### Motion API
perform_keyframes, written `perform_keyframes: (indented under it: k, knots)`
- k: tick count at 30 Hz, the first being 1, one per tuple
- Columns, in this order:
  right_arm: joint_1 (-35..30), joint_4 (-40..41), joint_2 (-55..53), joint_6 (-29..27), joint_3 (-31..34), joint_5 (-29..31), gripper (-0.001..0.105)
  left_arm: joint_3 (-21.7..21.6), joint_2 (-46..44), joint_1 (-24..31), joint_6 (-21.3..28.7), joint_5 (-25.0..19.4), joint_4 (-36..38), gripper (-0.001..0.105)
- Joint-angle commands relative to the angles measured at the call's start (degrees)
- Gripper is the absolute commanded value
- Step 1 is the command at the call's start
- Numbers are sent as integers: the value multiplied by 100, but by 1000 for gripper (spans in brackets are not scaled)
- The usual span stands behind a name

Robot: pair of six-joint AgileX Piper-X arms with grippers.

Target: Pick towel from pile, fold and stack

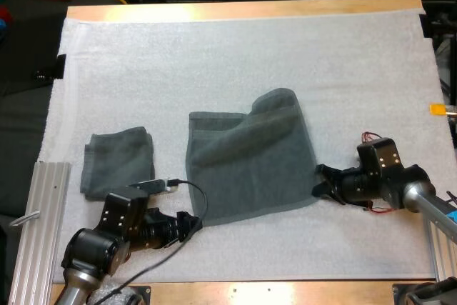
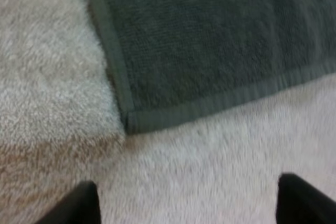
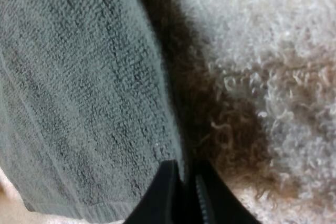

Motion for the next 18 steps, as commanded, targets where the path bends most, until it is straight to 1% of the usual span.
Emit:
perform_keyframes:
  k: [1,2,4,6,8,12,14,18]
  knots:
    - [-8,52,-3,-10,-7,-74,0,74,96,184,-34,319,-209,66]
    - [-8,52,-3,-10,-7,-74,0,157,207,384,2,536,-344,66]
    - [-8,52,-3,-10,-7,-86,0,258,440,674,68,760,-573,66]
    - [-8,52,-3,-10,-7,-88,0,295,716,895,160,793,-741,66]
    - [-8,52,-3,-10,-7,-88,0,293,1072,1040,357,798,-930,66]
    - [-8,52,-3,-10,-7,-88,0,293,1721,1055,568,985,-1248,66]
    - [-8,52,-3,-10,-7,-88,0,293,2140,1055,601,1122,-1456,66]
    - [-8,52,-3,-10,-7,-91,0,293,2689,1055,653,1301,-1741,66]
